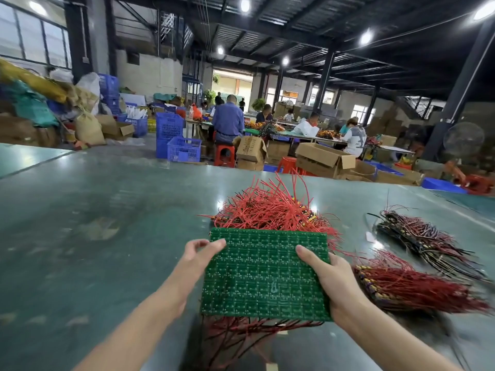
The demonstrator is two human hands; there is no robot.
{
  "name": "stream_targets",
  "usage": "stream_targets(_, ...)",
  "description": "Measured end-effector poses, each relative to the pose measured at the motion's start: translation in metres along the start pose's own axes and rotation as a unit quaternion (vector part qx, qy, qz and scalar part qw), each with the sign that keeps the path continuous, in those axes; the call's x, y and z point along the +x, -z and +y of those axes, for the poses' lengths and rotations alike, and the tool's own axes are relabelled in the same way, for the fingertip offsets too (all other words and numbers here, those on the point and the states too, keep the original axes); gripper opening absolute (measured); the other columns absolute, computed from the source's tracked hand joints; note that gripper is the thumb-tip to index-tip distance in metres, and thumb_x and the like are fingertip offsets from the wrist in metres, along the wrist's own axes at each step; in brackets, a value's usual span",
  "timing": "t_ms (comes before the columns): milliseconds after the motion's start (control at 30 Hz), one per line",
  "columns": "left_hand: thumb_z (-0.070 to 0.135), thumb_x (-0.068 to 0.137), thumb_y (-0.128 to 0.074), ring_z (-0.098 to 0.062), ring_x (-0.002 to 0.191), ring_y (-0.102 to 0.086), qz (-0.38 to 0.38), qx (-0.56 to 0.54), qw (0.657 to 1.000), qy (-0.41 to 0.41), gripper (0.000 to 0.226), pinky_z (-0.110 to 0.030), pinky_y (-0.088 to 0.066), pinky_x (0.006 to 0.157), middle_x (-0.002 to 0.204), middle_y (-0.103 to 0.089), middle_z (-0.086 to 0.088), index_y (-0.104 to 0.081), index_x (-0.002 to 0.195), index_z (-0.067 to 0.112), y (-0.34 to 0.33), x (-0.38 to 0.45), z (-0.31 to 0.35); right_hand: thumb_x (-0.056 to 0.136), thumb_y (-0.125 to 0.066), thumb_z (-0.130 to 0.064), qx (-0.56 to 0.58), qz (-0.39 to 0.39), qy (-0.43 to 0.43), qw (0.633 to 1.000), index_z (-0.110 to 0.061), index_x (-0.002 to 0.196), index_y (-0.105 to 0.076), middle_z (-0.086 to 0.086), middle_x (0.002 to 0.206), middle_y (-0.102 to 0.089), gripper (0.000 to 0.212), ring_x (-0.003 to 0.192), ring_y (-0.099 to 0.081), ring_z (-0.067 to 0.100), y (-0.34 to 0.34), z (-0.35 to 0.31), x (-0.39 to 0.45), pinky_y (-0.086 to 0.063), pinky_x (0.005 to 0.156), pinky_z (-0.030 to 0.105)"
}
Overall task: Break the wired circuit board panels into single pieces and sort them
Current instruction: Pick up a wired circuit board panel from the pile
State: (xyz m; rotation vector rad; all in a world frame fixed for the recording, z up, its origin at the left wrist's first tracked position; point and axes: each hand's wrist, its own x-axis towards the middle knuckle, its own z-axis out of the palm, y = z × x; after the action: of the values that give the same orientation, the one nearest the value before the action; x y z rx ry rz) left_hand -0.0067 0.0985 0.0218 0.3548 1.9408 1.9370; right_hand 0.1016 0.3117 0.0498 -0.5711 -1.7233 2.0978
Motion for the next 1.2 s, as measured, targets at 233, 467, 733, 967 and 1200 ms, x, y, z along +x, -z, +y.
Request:
stream_targets(233, 0.05, 0.048, -0.084, -0.023, 0.096, -0.069, -0.068, -0.053, 0.996, -0.022, 0.08, -0.036, -0.054, 0.085, 0.105, -0.073, -0.006, -0.06, 0.117, 0.016, 0.0, 0.013, -0.003, 0.077, -0.075, -0.02, -0.019, -0.009, 0.066, 0.998, -0.008, 0.089, -0.07, 0.015, 0.087, -0.074, 0.018, 0.074, -0.072, 0.03, -0.005, 0.008, 0.007, -0.056, 0.057, 0.034)
stream_targets(467, 0.025, 0.047, -0.085, -0.027, 0.081, -0.072, 0.023, -0.129, 0.987, -0.094, 0.061, -0.031, -0.057, 0.061, 0.093, -0.075, -0.01, -0.064, 0.102, 0.013, -0.006, 0.013, -0.018, 0.072, -0.078, -0.022, -0.034, -0.023, 0.103, 0.994, -0.012, 0.085, -0.07, 0.013, 0.085, -0.074, 0.019, 0.072, -0.071, 0.027, -0.013, 0.015, 0.007, -0.057, 0.057, 0.035)
stream_targets(733, 0.02, 0.043, -0.091, -0.035, 0.084, -0.071, 0.042, -0.144, 0.981, -0.121, 0.06, -0.047, -0.058, 0.071, 0.094, -0.073, -0.016, -0.066, 0.097, 0.014, -0.006, 0.01, -0.03, 0.067, -0.083, -0.019, -0.107, -0.017, 0.137, 0.985, -0.021, 0.081, -0.071, 0.003, 0.083, -0.075, 0.019, 0.076, -0.072, 0.023, -0.013, 0.025, 0.008, -0.057, 0.06, 0.032)
stream_targets(967, 0.035, 0.039, -0.088, -0.018, 0.074, -0.072, 0.129, -0.101, 0.97, -0.182, 0.047, -0.03, -0.056, 0.063, 0.083, -0.075, 0.001, -0.07, 0.082, 0.035, -0.017, 0.008, -0.031, 0.065, -0.084, -0.023, -0.188, 0.09, 0.207, 0.956, -0.022, 0.079, -0.066, -0.014, 0.077, -0.072, 0.022, 0.071, -0.068, 0.004, -0.02, 0.032, 0.008, -0.053, 0.068, 0.029)
stream_targets(1200, 0.042, 0.039, -0.084, -0.005, 0.068, -0.069, 0.202, -0.075, 0.952, -0.218, 0.049, -0.018, -0.051, 0.057, 0.08, -0.074, 0.01, -0.067, 0.082, 0.026, -0.026, -0.001, -0.034, 0.066, -0.083, -0.03, -0.22, 0.146, 0.251, 0.931, -0.024, 0.072, -0.06, -0.022, 0.072, -0.067, 0.025, 0.064, -0.061, -0.003, -0.026, 0.035, -0.001, -0.043, 0.055, 0.012)
